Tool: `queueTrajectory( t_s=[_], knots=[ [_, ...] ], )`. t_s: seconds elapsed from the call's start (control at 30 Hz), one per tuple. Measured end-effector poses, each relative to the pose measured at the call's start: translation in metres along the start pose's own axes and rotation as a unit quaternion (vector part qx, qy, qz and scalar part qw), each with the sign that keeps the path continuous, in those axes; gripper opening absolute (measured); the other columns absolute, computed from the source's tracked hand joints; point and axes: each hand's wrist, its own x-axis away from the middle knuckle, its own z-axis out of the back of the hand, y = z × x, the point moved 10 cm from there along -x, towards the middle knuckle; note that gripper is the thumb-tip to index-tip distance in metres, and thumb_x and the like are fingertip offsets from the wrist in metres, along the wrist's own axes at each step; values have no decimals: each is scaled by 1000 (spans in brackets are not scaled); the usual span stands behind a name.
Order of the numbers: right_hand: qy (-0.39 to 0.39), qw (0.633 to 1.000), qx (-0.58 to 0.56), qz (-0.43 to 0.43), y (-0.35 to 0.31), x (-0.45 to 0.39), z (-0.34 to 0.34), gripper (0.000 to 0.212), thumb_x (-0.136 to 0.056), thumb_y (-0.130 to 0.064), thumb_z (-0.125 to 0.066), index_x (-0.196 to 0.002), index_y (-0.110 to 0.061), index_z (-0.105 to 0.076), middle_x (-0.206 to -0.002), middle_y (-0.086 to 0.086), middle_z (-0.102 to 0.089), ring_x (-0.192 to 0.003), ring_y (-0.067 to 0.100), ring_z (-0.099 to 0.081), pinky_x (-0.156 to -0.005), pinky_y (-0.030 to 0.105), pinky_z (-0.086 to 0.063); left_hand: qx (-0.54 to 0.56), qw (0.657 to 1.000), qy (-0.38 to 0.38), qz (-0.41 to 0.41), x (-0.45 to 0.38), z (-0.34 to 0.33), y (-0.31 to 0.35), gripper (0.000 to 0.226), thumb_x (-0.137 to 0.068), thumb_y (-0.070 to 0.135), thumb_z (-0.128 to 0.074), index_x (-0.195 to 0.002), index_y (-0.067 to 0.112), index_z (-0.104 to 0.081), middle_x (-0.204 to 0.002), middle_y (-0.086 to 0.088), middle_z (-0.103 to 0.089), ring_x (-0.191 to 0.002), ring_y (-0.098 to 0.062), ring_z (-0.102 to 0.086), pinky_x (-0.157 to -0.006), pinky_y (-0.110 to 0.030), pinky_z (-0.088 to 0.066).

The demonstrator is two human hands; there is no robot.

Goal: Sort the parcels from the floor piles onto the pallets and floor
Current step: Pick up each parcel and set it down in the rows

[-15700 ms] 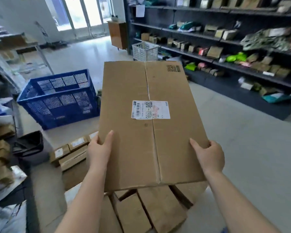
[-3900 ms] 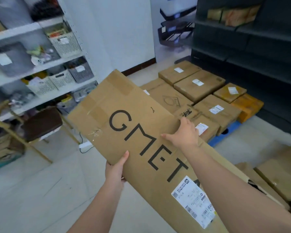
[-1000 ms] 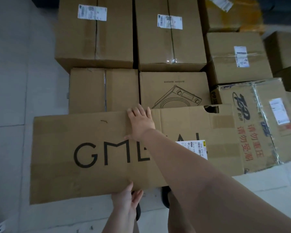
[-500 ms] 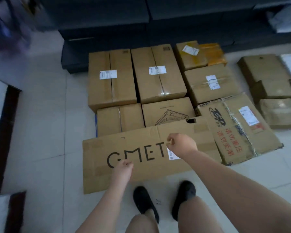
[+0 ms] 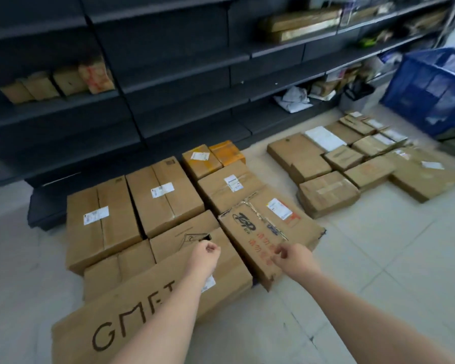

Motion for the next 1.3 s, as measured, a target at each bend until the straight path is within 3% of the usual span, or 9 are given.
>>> queueTrajectory(
  t_s=[0.1, 0.23, 0.5, 0.67, 0.73, 0.83, 1.03, 1.17, 1.3],
  knots=[
    [37, 998, -33, -24, 69, -4, 73, 28, -87, -34, -61, -110, -18, -65, -89, -4, -56, -100, 22, -61, -77, 25, -42, -18, 999, -26, -12, 11, -73, 52, 16, -92, 24, -56, -76, 22, -55, -86, -2, -62, -86, -24, -62, -79, -31, -48],
    [83, 992, -67, -67, 156, -9, 158, 27, -90, -33, -60, -111, -15, -64, -98, 2, -62, -101, 22, -60, -76, 26, -41, -71, 993, -71, -53, 20, -159, 119, 9, -92, 23, -58, -84, 18, -57, -87, -1, -63, -77, -16, -56, -70, -25, -45],
    [98, 983, -95, -120, 264, -73, 241, 34, -89, -40, -59, -117, -20, -61, -100, -6, -57, -100, 18, -58, -80, 29, -47, -98, 989, -86, -68, -32, -251, 222, 13, -90, 22, -57, -78, 19, -57, -81, -3, -63, -80, -26, -59, -72, -32, -46],
    [59, 987, -66, -138, 304, -153, 294, 52, -87, -40, -63, -132, -19, -48, -121, 0, -57, -106, 19, -57, -81, 29, -47, -72, 992, -100, -36, -99, -323, 274, 21, -88, 17, -56, -67, 17, -52, -72, -8, -61, -71, -25, -54, -68, -32, -45],
    [50, 986, -58, -151, 321, -189, 321, 54, -86, -40, -65, -133, -19, -47, -128, 2, -55, -113, 21, -55, -88, 32, -47, -68, 992, -106, -18, -135, -355, 292, 17, -88, 17, -56, -71, 15, -55, -84, -15, -68, -76, -28, -60, -75, -38, -51],
    [45, 983, -68, -164, 348, -236, 364, 47, -88, -37, -64, -128, -16, -53, -125, 4, -57, -111, 22, -56, -89, 32, -46, -103, 987, -125, -10, -169, -394, 332, 12, -88, 18, -52, -77, 13, -56, -85, -12, -63, -82, -31, -64, -68, -34, -47],
    [30, 981, -78, -177, 406, -330, 426, 46, -90, -36, -62, -130, -15, -53, -129, 4, -55, -110, 21, -56, -78, 26, -41, -123, 984, -129, 0, -222, -463, 424, 16, -90, 18, -50, -75, 11, -50, -70, -7, -51, -61, -23, -47, -57, -28, -34],
    [-17, 983, -69, -169, 448, -417, 440, 50, -89, -38, -62, -131, -15, -51, -131, 4, -53, -112, 22, -55, -85, 30, -46, -123, 987, -95, 34, -272, -509, 450, 19, -91, 20, -52, -73, 13, -53, -76, -6, -55, -71, -25, -53, -67, -33, -42],
    [-93, 982, -61, -151, 487, -514, 436, 56, -88, -37, -64, -135, -11, -47, -132, 7, -52, -113, 23, -55, -91, 32, -45, -121, 986, -44, 104, -321, -552, 449, 17, -90, 20, -56, -102, 9, -62, -101, -10, -61, -95, -29, -57, -75, -30, -40]
  ],
)
